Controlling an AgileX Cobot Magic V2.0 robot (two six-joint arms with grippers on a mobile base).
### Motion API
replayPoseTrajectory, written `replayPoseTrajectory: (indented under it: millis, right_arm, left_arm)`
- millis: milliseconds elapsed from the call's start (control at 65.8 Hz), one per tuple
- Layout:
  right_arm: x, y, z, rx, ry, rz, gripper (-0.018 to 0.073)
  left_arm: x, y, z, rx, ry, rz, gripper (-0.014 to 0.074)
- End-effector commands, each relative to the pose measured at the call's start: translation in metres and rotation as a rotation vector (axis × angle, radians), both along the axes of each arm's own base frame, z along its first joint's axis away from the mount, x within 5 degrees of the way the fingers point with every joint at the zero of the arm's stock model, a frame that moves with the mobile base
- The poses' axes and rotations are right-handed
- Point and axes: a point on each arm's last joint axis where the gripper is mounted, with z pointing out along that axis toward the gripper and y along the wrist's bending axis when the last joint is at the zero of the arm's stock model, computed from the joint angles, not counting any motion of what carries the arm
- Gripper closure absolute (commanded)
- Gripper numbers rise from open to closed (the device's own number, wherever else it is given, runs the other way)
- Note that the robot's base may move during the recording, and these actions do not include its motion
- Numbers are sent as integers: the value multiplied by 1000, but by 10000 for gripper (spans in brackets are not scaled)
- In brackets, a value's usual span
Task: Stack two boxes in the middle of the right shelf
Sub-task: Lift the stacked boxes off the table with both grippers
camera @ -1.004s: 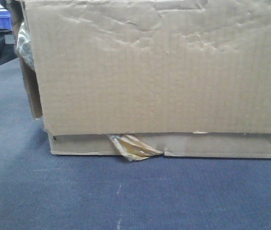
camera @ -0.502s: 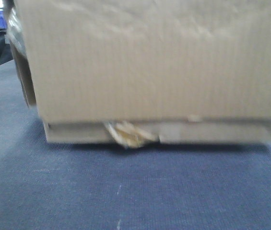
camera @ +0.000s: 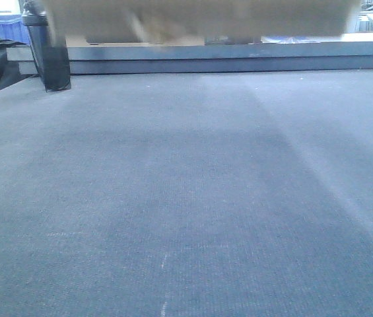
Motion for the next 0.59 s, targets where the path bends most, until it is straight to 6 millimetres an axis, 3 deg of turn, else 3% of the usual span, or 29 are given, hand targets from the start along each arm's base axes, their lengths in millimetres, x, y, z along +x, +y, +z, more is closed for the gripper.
replayPoseTrajectory:
  millis: [0,137,578]
  right_arm:
    - [-14,-1,27,38,-113,16,717]
    - [-16,-2,34,45,-139,15,717]
    - [-14,-2,36,57,-170,10,721]
  left_arm:
    - [-15,7,27,-51,-108,-6,708]
    - [-19,9,36,-66,-142,-6,708]
    - [-19,9,36,-59,-143,-1,708]
